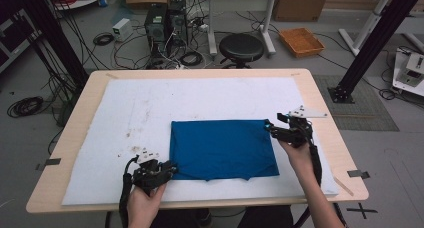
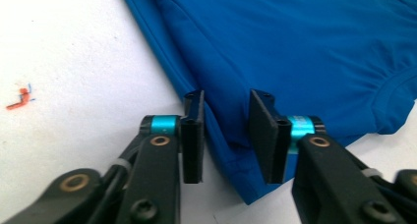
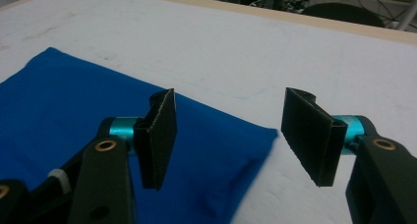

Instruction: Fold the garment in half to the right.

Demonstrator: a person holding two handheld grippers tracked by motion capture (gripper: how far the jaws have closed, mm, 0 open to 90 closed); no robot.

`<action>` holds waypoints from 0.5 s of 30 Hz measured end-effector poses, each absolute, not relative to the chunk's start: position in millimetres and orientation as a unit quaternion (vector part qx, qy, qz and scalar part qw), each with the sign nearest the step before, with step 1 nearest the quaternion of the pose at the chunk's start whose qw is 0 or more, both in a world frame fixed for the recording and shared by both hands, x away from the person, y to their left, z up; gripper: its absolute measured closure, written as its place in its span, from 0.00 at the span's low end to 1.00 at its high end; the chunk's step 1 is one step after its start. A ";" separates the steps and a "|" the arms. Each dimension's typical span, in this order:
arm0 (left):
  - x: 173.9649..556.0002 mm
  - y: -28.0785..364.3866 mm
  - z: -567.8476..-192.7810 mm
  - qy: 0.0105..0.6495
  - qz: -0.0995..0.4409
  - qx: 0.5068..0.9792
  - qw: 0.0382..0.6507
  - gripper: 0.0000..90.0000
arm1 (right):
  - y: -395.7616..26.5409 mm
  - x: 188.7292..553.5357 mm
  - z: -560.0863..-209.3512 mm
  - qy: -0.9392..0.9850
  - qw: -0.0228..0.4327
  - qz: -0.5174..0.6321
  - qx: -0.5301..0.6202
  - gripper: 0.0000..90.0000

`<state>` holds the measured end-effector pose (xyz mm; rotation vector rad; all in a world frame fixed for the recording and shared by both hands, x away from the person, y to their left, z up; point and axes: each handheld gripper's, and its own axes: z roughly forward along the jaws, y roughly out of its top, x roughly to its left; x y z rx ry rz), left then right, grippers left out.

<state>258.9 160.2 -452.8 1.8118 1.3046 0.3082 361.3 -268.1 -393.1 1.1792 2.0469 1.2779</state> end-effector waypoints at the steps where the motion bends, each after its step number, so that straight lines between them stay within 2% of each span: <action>1: 258.8 159.7 -453.1 0.520 0.120 0.727 0.432 0.82 | -260.6 362.2 -392.4 0.746 0.223 0.464 0.423 0.43; 7: 257.4 155.1 -452.4 0.514 0.132 0.732 0.427 0.93 | -204.0 369.1 -387.2 0.771 0.209 0.465 0.382 0.48; 15: 256.9 155.0 -453.3 0.512 0.135 0.731 0.431 0.93 | -117.0 391.8 -387.5 0.807 0.169 0.452 0.340 0.56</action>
